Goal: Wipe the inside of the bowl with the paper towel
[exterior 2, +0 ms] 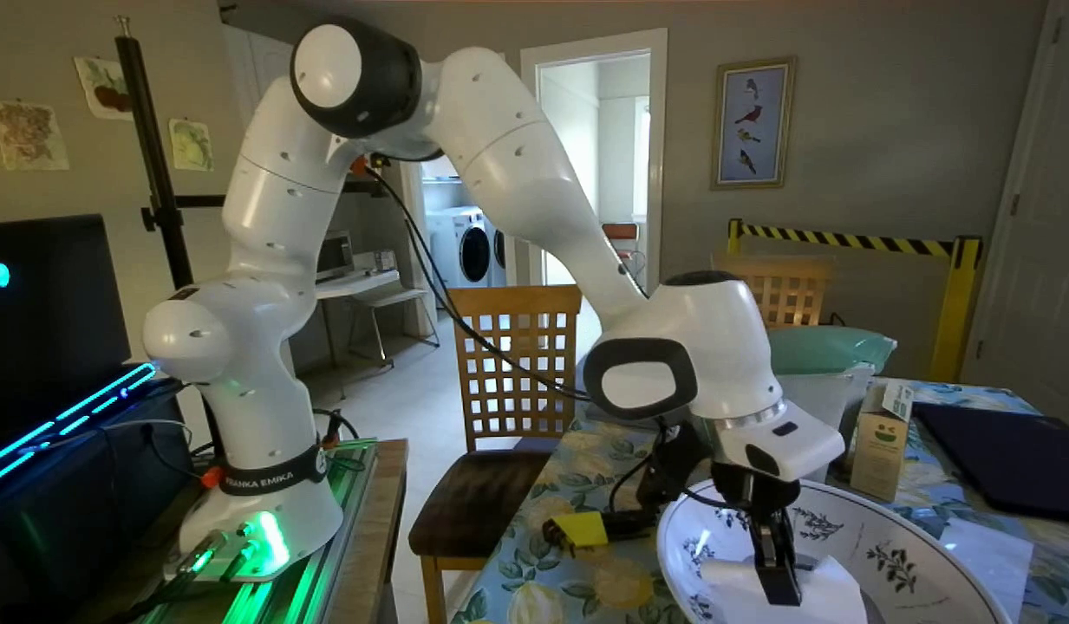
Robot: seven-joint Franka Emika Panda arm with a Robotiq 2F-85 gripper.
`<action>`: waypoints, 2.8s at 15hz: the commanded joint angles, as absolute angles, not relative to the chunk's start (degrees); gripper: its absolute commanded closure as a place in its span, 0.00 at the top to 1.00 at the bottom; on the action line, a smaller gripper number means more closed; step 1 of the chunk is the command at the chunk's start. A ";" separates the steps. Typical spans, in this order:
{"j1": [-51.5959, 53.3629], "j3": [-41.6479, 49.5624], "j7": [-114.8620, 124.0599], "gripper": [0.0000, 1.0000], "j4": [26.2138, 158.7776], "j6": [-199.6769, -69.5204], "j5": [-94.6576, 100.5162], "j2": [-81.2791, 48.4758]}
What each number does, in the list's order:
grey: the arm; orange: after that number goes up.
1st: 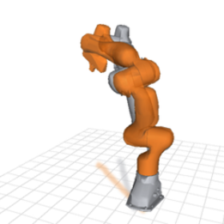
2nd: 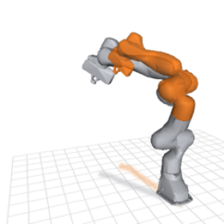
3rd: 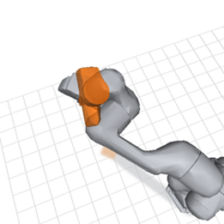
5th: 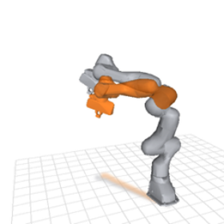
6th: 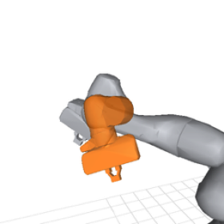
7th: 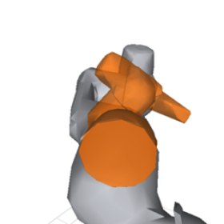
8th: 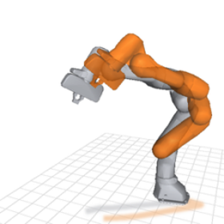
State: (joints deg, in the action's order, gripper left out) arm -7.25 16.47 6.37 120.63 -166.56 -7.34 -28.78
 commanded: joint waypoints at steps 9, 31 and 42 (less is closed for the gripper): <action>-12.15 9.32 7.93 0.03 106.80 -165.40 -9.32 -39.47; -12.00 8.79 6.84 0.03 104.88 -148.19 -7.18 -36.78; -10.62 16.48 11.09 0.03 100.48 -164.25 -3.31 -45.73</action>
